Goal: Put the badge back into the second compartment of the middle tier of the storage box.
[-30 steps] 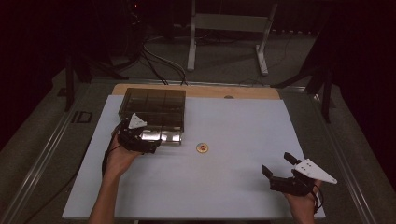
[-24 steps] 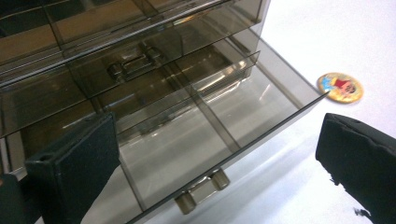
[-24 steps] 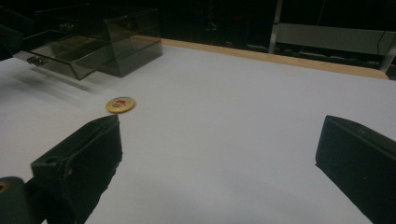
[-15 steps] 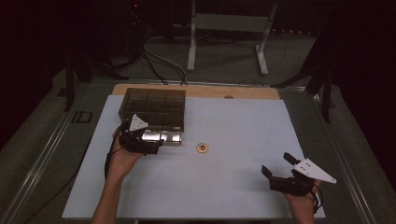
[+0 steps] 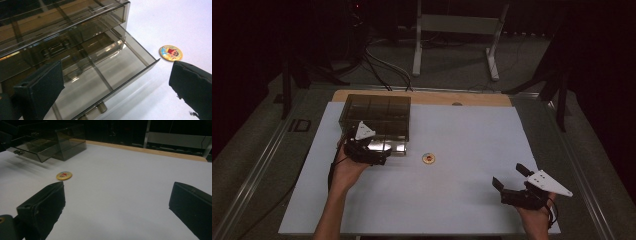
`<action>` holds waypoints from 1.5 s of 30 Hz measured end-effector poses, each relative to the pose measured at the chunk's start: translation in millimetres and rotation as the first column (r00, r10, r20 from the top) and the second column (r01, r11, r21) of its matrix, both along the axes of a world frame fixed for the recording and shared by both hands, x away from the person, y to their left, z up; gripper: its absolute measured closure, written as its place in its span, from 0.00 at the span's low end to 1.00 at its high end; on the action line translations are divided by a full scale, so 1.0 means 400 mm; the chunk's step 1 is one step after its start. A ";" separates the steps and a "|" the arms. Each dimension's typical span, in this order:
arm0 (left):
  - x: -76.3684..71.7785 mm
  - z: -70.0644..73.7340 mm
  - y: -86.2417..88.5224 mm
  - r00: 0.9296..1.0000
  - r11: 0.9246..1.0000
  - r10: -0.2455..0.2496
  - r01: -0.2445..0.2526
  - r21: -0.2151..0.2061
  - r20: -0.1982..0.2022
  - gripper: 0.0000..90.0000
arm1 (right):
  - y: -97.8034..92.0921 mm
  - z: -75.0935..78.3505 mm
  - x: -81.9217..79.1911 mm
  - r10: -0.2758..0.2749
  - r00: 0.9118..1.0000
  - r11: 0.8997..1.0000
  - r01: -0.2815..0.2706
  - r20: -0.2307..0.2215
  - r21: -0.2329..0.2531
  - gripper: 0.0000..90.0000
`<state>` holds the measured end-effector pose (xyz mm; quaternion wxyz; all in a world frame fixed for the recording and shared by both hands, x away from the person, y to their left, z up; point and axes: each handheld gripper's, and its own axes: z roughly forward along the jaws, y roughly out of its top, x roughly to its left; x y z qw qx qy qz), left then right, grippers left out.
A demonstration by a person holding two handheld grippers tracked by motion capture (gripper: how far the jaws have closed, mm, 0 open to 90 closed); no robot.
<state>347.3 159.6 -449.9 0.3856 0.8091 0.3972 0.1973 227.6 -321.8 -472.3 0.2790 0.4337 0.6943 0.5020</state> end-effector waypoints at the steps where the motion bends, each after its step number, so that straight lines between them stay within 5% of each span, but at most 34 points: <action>1: 0.000 0.000 0.000 1.000 1.000 0.000 0.000 0.000 0.000 0.01 | 0.000 0.000 0.000 0.000 1.000 1.000 0.000 0.000 0.000 0.00; 45: 0.017 0.003 -0.130 0.990 0.990 -0.139 0.139 0.014 -0.029 0.01 | -0.001 0.000 0.001 0.002 1.000 1.000 -0.002 -0.002 0.004 0.00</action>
